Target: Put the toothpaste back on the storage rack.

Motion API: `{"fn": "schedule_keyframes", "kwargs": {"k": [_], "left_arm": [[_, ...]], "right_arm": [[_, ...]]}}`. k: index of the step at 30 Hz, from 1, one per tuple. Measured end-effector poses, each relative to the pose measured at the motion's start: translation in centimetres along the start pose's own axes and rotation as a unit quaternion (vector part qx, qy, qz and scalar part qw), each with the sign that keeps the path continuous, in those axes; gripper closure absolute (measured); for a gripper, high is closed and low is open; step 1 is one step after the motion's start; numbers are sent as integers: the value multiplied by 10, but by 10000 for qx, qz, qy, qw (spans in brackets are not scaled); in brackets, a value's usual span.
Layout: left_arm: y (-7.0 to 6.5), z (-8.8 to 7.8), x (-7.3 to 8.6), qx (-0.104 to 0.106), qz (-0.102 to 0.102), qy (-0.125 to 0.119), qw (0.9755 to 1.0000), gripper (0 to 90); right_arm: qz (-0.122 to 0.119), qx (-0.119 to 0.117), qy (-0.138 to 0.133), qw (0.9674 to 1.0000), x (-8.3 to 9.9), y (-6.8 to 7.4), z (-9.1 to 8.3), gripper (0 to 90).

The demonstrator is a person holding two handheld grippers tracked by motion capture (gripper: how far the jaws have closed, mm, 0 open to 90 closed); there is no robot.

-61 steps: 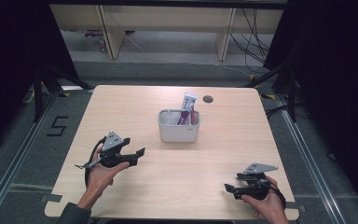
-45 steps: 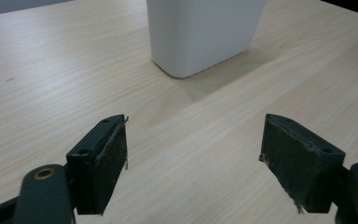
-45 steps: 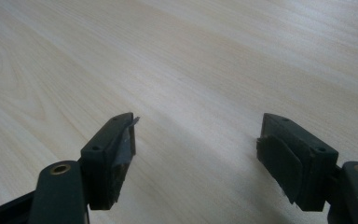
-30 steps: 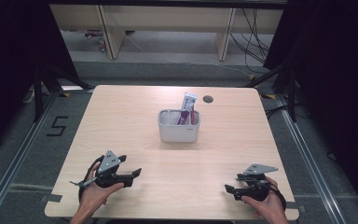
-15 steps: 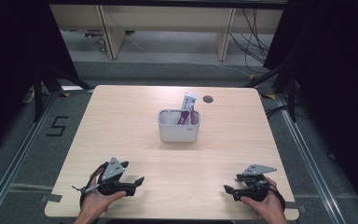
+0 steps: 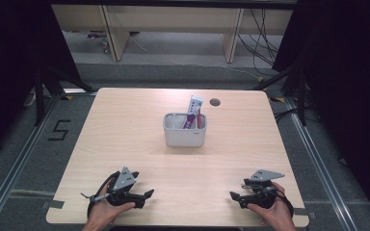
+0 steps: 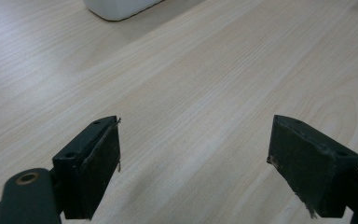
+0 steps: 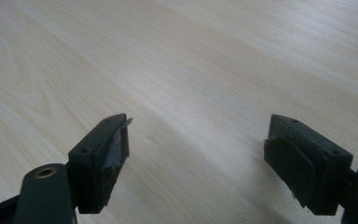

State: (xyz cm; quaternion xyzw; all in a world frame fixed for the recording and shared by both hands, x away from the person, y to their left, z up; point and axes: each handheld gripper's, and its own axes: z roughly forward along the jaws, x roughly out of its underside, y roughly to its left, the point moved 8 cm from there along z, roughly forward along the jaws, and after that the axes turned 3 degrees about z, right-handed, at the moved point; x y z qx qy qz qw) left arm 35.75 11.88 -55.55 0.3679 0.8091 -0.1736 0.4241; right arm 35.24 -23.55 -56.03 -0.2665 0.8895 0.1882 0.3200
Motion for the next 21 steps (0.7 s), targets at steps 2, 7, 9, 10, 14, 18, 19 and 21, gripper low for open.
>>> {"fn": "schedule_keyframes", "kwargs": {"k": [2, 7, 9, 10, 14, 18, 19, 21], "left_arm": [[-1, 1, -1, 9, -19, -35, 10000, 161], [-1, 1, 0, 1, -26, -30, 10000, 161], [-1, 2, 0, -1, -36, -42, 10000, 161], [-1, 2, 0, 1, -28, -38, 10000, 161], [-1, 2, 2, 16, 38, 34, 10000, 161], [-1, 2, 1, 7, 9, -2, 10000, 161], [2, 0, 2, -53, 110, 73, 9999, 162], [5, 0, 1, -73, -6, 2, 10000, 161]], "right_arm": [[30, -19, 43, 10000, 1, 2, 0, 218], [19, -21, 23, 10000, 0, 2, 0, 216], [-42, 0, -3, 10000, 0, 2, 1, 216], [-78, 8, 10, 10000, 0, 0, 0, 216], [-45, 6, 26, 10000, 0, 1, 0, 215], [-41, -6, 23, 10000, 0, 1, 0, 216], [-36, -24, 14, 10000, 0, 1, 0, 216], [-25, 17, 6, 10000, 0, 0, -1, 216]]}}
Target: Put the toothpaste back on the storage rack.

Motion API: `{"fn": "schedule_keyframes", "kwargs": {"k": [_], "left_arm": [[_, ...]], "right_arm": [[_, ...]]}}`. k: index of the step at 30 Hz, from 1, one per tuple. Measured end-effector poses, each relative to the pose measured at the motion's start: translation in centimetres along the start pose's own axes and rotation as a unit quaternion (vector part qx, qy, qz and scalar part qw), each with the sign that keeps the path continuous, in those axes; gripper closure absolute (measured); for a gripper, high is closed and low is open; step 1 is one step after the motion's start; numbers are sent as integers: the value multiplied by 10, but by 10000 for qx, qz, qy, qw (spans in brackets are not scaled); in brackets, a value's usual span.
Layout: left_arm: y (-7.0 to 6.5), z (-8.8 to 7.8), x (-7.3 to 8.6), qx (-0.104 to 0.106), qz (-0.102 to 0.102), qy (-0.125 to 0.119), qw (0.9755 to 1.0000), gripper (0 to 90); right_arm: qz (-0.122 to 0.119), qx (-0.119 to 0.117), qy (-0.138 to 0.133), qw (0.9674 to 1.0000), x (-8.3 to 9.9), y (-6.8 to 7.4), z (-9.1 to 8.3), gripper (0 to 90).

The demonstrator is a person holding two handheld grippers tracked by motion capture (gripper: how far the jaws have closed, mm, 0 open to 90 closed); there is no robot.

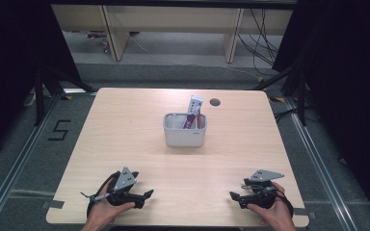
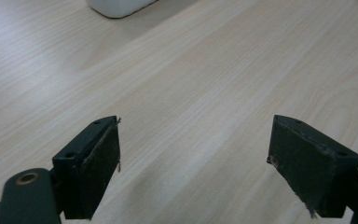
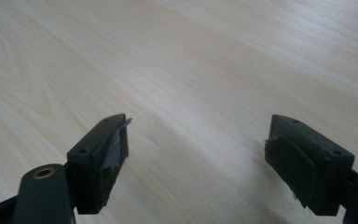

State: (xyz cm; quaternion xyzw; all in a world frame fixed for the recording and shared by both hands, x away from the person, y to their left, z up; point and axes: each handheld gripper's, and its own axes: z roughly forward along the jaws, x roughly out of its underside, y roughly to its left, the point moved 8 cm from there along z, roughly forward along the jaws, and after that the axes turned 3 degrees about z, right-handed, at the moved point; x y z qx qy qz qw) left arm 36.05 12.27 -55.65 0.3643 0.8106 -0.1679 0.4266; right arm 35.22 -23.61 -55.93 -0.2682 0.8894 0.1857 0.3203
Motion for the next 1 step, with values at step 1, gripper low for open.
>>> {"fn": "schedule_keyframes", "kwargs": {"k": [1], "left_arm": [[1, 0, 0, -39, -30, -10, 10000, 162]], "right_arm": [[3, 6, -8, 10000, 0, 0, 0, 216]]}}
